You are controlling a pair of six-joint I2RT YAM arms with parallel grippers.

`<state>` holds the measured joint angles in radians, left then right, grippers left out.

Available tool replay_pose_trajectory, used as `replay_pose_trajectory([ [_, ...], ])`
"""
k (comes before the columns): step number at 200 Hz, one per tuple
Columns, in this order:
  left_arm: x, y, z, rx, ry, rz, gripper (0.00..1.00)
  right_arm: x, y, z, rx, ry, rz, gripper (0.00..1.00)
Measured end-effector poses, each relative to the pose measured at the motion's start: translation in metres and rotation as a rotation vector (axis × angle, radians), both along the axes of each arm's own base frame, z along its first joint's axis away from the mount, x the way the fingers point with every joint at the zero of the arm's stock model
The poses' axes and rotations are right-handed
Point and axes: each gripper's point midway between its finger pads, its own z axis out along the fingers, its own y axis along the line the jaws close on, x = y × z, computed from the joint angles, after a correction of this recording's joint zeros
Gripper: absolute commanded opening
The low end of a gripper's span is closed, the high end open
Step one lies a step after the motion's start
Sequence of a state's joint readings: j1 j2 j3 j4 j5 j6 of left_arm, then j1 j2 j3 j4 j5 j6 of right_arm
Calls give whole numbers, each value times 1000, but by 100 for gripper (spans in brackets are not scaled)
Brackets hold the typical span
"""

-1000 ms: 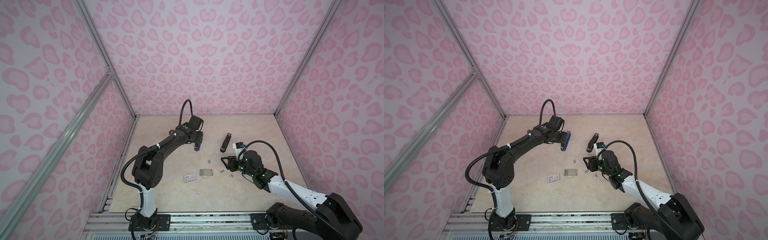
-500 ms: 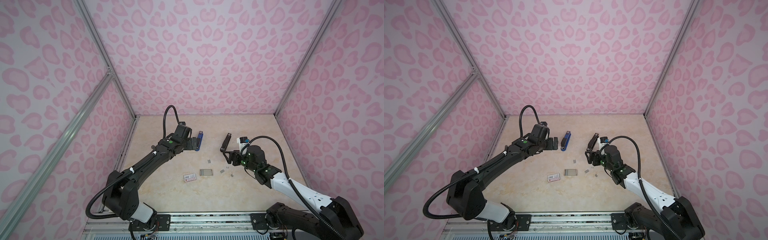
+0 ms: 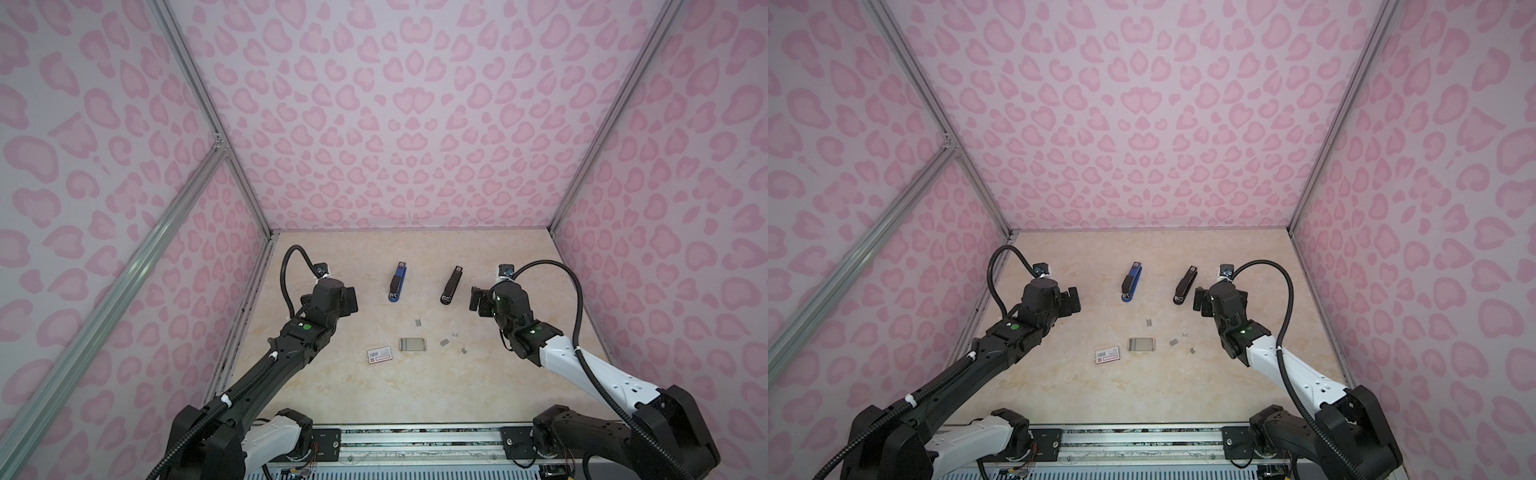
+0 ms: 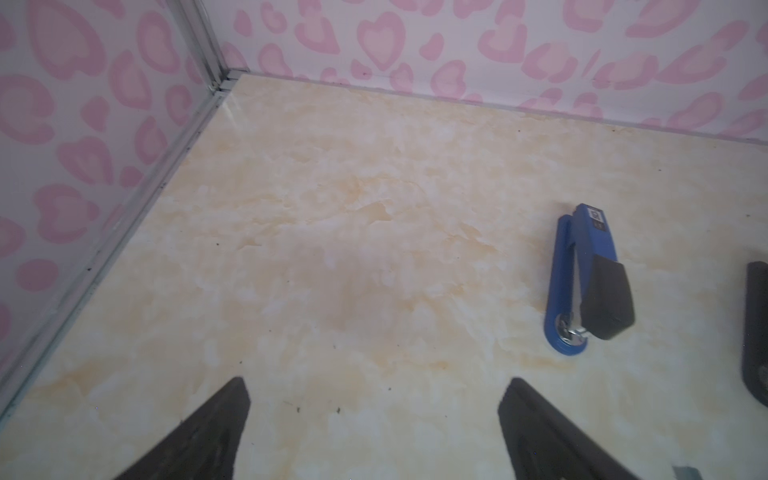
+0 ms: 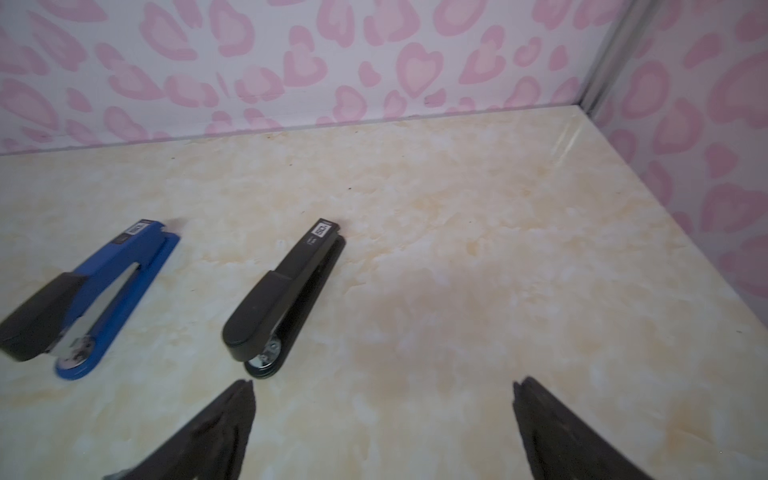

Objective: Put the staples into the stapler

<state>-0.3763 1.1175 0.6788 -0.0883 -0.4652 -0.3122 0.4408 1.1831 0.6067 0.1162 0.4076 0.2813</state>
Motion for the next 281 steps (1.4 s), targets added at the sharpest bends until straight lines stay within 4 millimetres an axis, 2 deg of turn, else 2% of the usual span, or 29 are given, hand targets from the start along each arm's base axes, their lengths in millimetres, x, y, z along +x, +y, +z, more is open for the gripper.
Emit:
replay_pose_trajectory([
  [34, 9, 52, -2, 75, -42, 142, 99, 0, -41, 1, -181, -63, -153, 99],
  [48, 10, 72, -11, 84, -40, 198, 100, 0, -58, 0, -220, -69, -213, 99],
  [60, 12, 80, -21, 100, -33, 217, 99, 1, -74, -4, -226, -75, -267, 99],
  [76, 15, 87, -37, 120, -22, 232, 99, -1, -90, -20, -242, -63, -313, 99],
  [97, 19, 97, -52, 142, -34, 250, 94, -4, -97, -48, -285, -36, -308, 98],
  [109, 18, 102, -58, 149, -69, 253, 94, -4, -98, -57, -307, -34, -296, 98],
  [135, 11, 97, -77, 149, -121, 193, 92, 6, -93, -52, -316, -99, -243, 98],
  [151, 14, 92, -81, 136, -149, 138, 90, 7, -98, -59, -311, -125, -225, 98],
  [165, 23, 93, -77, 113, -190, 114, 89, 5, -108, -65, -298, -113, -224, 100],
  [167, 24, 93, -78, 111, -188, 112, 92, 6, -109, -64, -291, -115, -221, 99],
  [169, 26, 93, -78, 107, -187, 108, 100, 7, -110, -63, -281, -120, -216, 100],
  [184, 34, 94, -70, 73, -218, 72, 97, 18, -121, -57, -207, -181, -204, 99],
  [195, 37, 94, -65, 63, -238, 68, 97, 20, -126, -69, -178, -127, -193, 100],
  [212, 39, 85, -64, 52, -246, 27, 97, 29, -118, -57, -137, -187, -147, 100],
  [238, 39, 81, -64, 45, -246, 9, 97, 23, -107, -61, -142, -183, -140, 100],
  [281, 39, 81, -64, 44, -246, 6, 97, 20, -109, -59, -163, -203, -182, 100],
])
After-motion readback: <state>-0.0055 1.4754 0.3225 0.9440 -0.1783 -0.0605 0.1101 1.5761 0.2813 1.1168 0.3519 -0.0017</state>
